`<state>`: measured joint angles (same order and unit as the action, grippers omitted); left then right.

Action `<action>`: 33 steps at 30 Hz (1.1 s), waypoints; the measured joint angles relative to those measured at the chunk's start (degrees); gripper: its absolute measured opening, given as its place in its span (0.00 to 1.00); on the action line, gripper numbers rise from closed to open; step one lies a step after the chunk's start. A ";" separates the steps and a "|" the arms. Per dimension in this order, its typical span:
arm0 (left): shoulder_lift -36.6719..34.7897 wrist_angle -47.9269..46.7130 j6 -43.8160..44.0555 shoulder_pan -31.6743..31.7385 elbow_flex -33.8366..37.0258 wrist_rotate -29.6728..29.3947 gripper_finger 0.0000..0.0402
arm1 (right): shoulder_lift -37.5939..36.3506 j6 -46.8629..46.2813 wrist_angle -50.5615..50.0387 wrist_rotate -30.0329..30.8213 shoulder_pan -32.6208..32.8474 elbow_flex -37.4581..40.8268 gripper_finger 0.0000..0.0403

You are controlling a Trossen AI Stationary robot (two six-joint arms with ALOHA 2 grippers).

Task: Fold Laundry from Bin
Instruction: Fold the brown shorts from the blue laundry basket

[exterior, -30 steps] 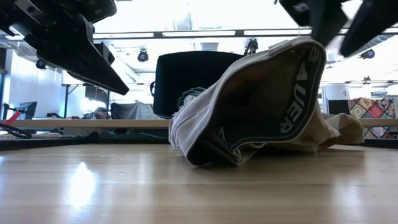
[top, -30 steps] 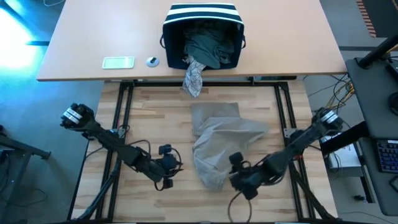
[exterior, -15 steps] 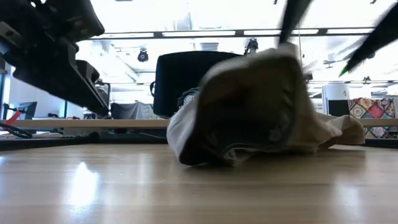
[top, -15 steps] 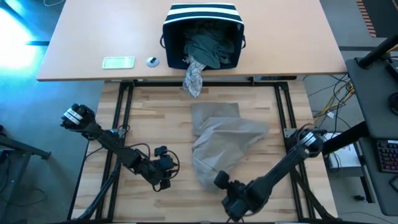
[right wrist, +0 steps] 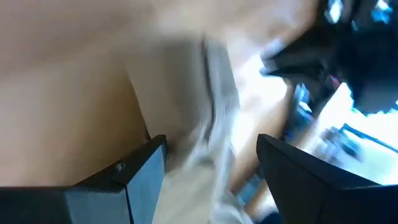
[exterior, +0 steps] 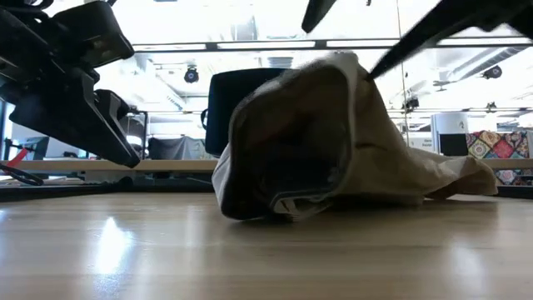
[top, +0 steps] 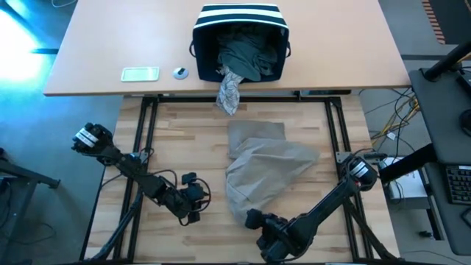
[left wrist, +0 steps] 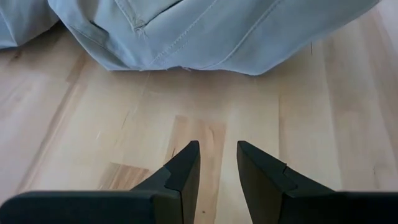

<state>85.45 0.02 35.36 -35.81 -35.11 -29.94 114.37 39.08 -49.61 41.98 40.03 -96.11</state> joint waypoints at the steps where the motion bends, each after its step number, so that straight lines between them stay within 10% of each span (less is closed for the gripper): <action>1: 0.00 0.06 -0.46 0.00 0.00 -0.23 0.23 | 0.05 0.08 0.13 -2.82 -0.44 -0.01 0.61; 15: -0.02 0.39 -0.14 -0.04 0.00 -5.57 0.23 | 2.95 1.86 9.23 -4.98 -6.64 1.06 0.44; 20: -1.50 -4.24 1.19 -0.15 0.01 -6.84 0.23 | -0.34 -8.94 9.61 2.18 -8.79 -1.66 0.08; 26: -6.01 -13.17 6.22 -0.41 -0.59 -15.28 0.25 | -11.68 -22.54 1.69 12.96 -14.97 -10.14 0.03; 33: -1.95 6.38 -1.86 -0.14 -0.16 -28.59 0.36 | -24.34 -54.40 -14.23 2.86 -29.65 -15.07 0.03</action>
<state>83.50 6.39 33.50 -35.95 -35.27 -58.53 90.02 -15.32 -63.85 44.85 10.38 -111.18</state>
